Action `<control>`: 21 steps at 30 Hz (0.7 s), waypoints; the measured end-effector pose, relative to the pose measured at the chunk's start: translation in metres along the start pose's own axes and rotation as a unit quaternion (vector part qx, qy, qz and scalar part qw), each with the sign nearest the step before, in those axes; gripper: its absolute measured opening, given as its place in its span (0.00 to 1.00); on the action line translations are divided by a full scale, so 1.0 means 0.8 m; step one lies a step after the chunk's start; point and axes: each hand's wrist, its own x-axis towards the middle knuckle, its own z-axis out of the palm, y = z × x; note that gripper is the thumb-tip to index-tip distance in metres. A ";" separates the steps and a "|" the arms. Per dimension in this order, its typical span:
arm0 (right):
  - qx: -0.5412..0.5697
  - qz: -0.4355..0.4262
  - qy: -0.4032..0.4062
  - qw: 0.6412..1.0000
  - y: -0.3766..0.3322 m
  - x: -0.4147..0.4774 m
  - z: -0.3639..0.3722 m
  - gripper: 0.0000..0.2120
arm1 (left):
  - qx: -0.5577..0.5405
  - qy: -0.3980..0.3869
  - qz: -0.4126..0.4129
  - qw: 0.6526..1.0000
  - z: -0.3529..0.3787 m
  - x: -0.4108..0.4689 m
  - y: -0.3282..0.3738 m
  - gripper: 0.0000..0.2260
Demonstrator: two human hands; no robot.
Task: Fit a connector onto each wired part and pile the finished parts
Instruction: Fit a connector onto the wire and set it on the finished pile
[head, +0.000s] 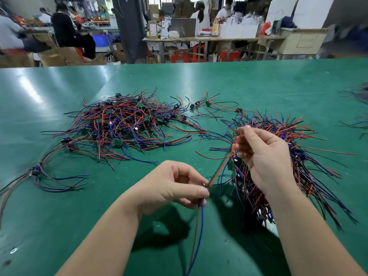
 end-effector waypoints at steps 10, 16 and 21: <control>-0.283 -0.217 -0.265 0.896 0.025 -0.036 0.027 0.13 | -0.001 0.216 0.100 0.971 -0.006 0.019 -0.012 0.08; -0.373 -0.361 0.000 0.855 -0.007 -0.004 -0.012 0.12 | 0.333 0.462 0.113 0.814 -0.066 0.012 -0.012 0.03; -0.500 -0.269 0.103 0.817 -0.014 0.022 -0.045 0.18 | 0.468 0.527 -0.128 0.698 -0.126 -0.003 -0.029 0.22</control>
